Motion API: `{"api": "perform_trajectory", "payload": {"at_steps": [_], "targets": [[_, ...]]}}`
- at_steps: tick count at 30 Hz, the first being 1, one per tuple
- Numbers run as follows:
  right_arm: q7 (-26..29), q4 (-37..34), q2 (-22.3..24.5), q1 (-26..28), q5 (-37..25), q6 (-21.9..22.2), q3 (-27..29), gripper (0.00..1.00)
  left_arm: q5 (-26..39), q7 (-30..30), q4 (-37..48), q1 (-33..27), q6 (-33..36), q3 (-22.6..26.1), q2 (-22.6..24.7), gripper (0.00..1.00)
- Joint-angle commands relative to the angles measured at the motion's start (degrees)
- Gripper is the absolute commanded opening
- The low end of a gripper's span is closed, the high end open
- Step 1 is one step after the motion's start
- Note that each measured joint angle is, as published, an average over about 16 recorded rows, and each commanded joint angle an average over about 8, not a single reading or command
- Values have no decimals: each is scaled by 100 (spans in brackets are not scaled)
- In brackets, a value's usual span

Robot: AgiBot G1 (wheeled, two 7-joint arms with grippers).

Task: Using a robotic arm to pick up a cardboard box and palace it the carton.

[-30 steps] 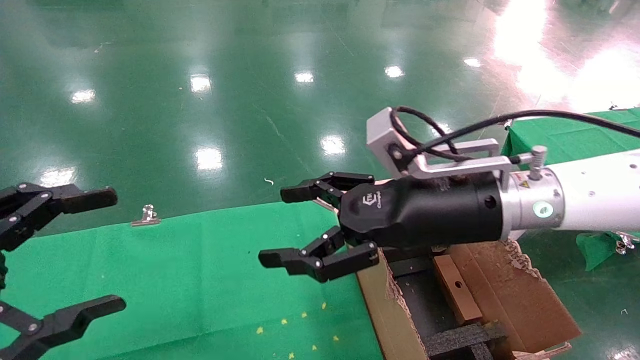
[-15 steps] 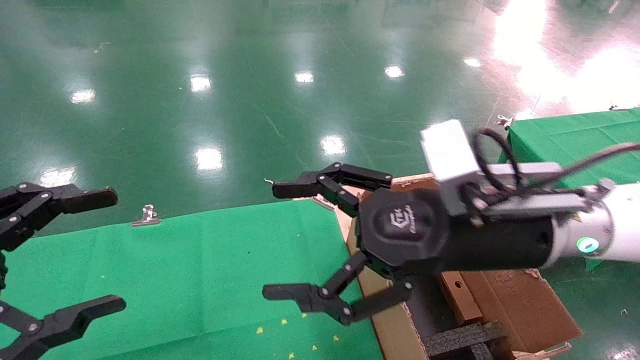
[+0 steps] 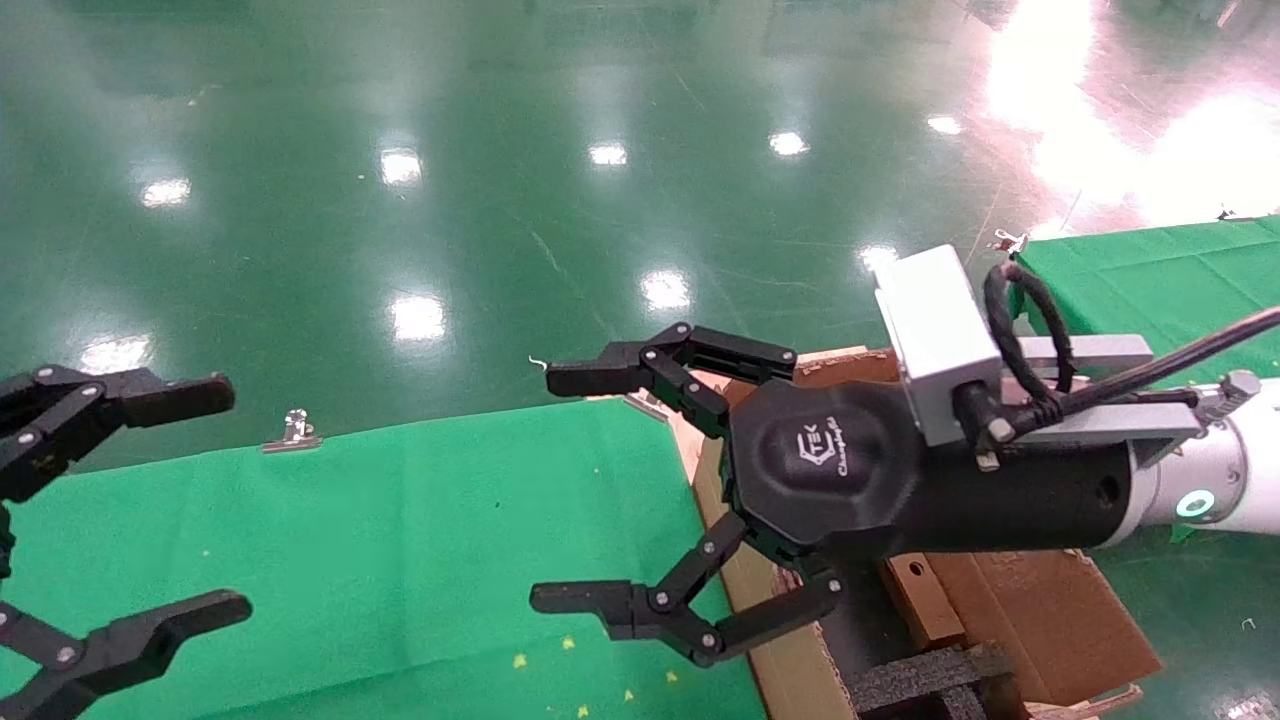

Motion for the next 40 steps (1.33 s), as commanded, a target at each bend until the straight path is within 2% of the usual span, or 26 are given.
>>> {"api": "perform_trajectory", "payload": {"at_steps": [1, 40], "targets": [[19, -2, 1, 20, -15, 12, -25, 100, 0, 0, 0, 0, 0, 0, 0, 100], [92, -11, 9, 101, -79, 61, -126, 100, 0, 0, 0, 0, 0, 0, 0, 100]]}}
